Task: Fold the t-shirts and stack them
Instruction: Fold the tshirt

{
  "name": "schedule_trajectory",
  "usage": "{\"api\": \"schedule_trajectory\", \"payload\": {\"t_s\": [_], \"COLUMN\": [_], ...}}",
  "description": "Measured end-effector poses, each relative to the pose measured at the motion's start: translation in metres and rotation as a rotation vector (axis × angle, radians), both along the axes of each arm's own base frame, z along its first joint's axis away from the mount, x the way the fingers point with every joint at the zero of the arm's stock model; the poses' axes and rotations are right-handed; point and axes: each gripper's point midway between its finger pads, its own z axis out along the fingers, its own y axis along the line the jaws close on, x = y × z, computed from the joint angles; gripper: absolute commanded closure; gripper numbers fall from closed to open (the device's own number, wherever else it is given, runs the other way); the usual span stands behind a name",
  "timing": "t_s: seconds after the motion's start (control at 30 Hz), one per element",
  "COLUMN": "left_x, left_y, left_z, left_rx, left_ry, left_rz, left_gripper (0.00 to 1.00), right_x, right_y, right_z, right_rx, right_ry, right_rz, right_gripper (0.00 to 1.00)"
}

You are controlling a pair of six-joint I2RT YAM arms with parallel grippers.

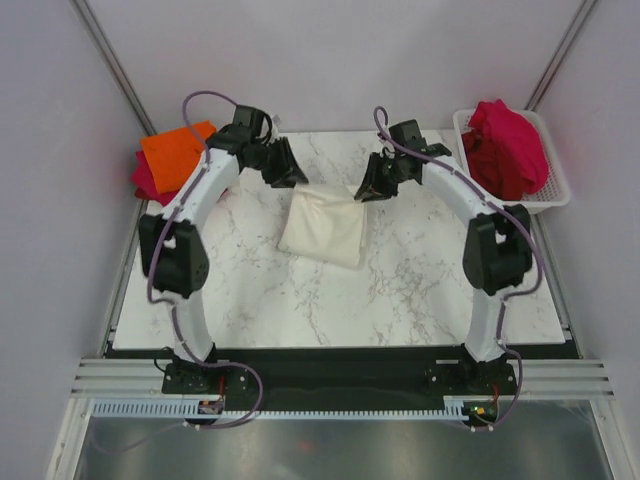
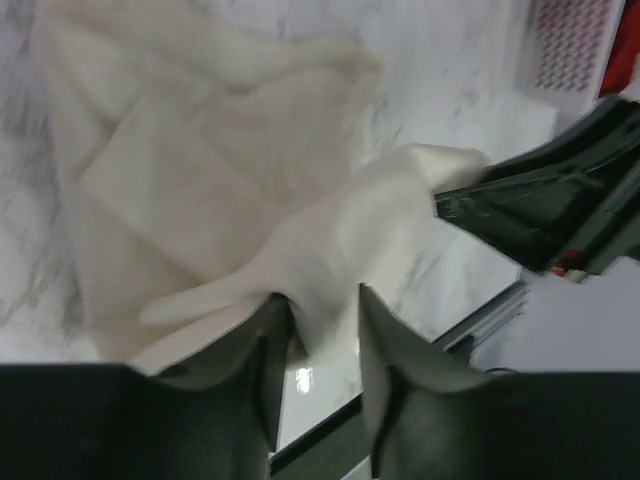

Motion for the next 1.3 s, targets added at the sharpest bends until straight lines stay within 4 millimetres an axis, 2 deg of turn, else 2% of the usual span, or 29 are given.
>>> {"api": "schedule_trajectory", "payload": {"t_s": [0.03,0.07,0.1,0.13,0.17,0.2,0.23,0.27,0.33,0.4,0.47,0.53,0.63,0.7,0.73,0.77,0.8,0.9,0.97,1.07,1.1,1.2,1.3], "left_x": [0.034,0.063,0.098,0.129,0.154,0.167,0.169,0.167,0.156,0.144,0.127,0.107,0.084,0.069,0.061,0.053,0.046,0.029,0.022,0.003,-0.005,-0.026,-0.033], "left_y": [-0.007,-0.011,-0.017,-0.021,-0.022,-0.018,-0.014,-0.009,0.004,0.01,0.013,0.013,0.008,0.002,-0.001,-0.005,-0.009,-0.024,-0.03,-0.026,-0.024,-0.013,-0.01], "left_z": [-0.002,-0.006,-0.007,-0.01,-0.021,-0.034,-0.051,-0.066,-0.092,-0.101,-0.102,-0.093,-0.056,-0.03,-0.018,-0.005,0.001,-0.001,-0.025,-0.083,-0.103,-0.147,-0.158], "left_rx": [-0.033,-0.06,-0.11,-0.159,-0.202,-0.236,-0.254,-0.263,-0.259,-0.253,-0.228,-0.178,-0.109,-0.068,-0.049,-0.033,-0.022,-0.013,0.007,0.067,0.089,0.159,0.177], "left_ry": [0.009,-0.01,-0.042,-0.066,-0.08,-0.068,-0.027,0.023,0.123,0.171,0.199,0.196,0.106,0.035,0.0,-0.042,-0.067,-0.09,-0.057,0.058,0.095,0.196,0.211], "left_rz": [-0.013,-0.027,-0.044,-0.05,-0.051,-0.049,-0.046,-0.039,-0.013,-0.006,-0.013,-0.025,-0.064,-0.086,-0.096,-0.11,-0.12,-0.155,-0.164,-0.151,-0.146,-0.126,-0.119], "left_gripper": [0.28,0.01,0.0,0.0,0.0,0.0,0.0,0.0,0.0,0.0,0.0,0.0,0.0,0.0,0.02,0.03,0.04,0.07,0.09,0.1,0.1,0.11,0.11], "right_x": [0.034,0.059,0.091,0.122,0.143,0.152,0.155,0.152,0.15,0.128,0.105,0.084,0.047,0.02,0.01,0.0,-0.011,-0.028,-0.033,-0.038,-0.041,-0.041,-0.051], "right_y": [-0.001,-0.002,-0.004,-0.007,-0.013,-0.02,-0.029,-0.039,-0.052,-0.061,-0.061,-0.049,-0.01,0.022,0.033,0.044,0.049,0.046,0.04,0.028,0.025,0.022,0.017], "right_z": [-0.004,-0.011,-0.015,-0.021,-0.028,-0.038,-0.044,-0.052,-0.052,-0.045,-0.023,0.01,0.06,0.078,0.078,0.072,0.059,-0.002,-0.049,-0.106,-0.115,-0.115,-0.118], "right_rx": [-0.002,-0.008,-0.011,-0.005,-0.007,-0.013,-0.026,-0.048,-0.068,-0.092,-0.097,-0.072,0.034,0.134,0.167,0.204,0.226,0.234,0.207,0.15,0.155,0.176,0.196], "right_ry": [-0.008,-0.008,-0.018,-0.05,-0.067,-0.054,-0.032,0.0,0.01,0.025,0.004,-0.07,-0.189,-0.234,-0.234,-0.233,-0.209,-0.084,0.006,0.108,0.133,0.112,0.086], "right_rz": [-0.014,-0.032,-0.05,-0.073,-0.092,-0.11,-0.134,-0.162,-0.204,-0.232,-0.239,-0.218,-0.124,-0.028,0.007,0.039,0.062,0.052,0.034,0.009,0.008,0.019,0.033], "right_gripper": [0.44,0.25,0.02,0.02,0.02,0.02,0.02,0.02,0.02,0.02,0.02,0.04,0.13,0.31,0.39,0.51,0.56,0.61,0.63,0.65,0.66,0.66,0.65]}}
